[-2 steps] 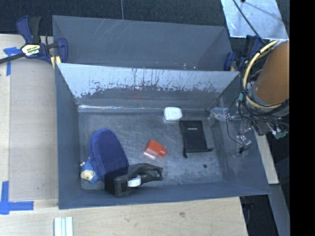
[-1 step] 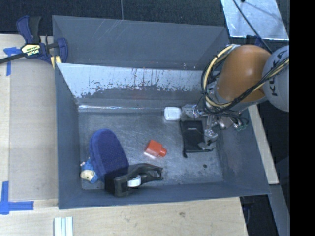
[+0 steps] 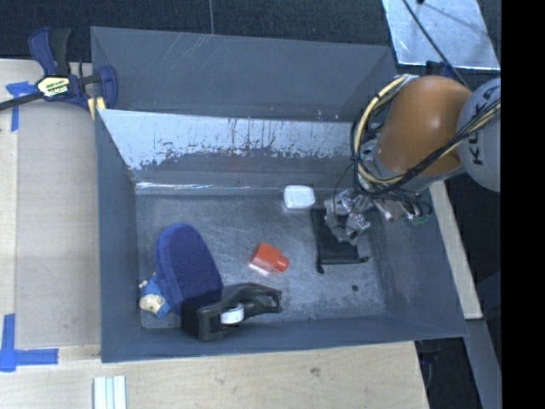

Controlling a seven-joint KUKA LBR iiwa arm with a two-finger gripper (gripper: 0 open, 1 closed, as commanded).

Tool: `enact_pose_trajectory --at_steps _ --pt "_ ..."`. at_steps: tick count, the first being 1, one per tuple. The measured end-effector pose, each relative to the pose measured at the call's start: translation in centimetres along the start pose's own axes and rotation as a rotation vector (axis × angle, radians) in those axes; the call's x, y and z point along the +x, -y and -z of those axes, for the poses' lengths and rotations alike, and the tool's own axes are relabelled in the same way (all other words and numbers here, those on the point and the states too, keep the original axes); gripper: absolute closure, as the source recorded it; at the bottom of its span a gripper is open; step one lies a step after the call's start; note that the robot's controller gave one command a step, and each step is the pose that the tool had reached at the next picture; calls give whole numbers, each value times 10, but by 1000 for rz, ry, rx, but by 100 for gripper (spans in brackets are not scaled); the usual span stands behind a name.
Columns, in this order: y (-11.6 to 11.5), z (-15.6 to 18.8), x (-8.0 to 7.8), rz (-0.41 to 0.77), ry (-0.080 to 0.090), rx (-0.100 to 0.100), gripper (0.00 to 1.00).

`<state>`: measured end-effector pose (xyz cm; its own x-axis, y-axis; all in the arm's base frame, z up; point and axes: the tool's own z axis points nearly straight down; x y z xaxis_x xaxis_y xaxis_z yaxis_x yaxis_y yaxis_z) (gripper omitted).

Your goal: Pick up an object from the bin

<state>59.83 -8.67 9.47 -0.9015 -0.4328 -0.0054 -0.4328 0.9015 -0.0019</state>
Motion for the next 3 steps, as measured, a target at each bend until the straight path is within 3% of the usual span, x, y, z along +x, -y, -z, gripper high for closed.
enact_pose_trajectory --at_steps 1,2,3 --pt "-12 91 65 14 1 4 100" --pt "-14 86 64 16 -3 -1 0" --pt "-16 -28 41 14 -6 -5 0"
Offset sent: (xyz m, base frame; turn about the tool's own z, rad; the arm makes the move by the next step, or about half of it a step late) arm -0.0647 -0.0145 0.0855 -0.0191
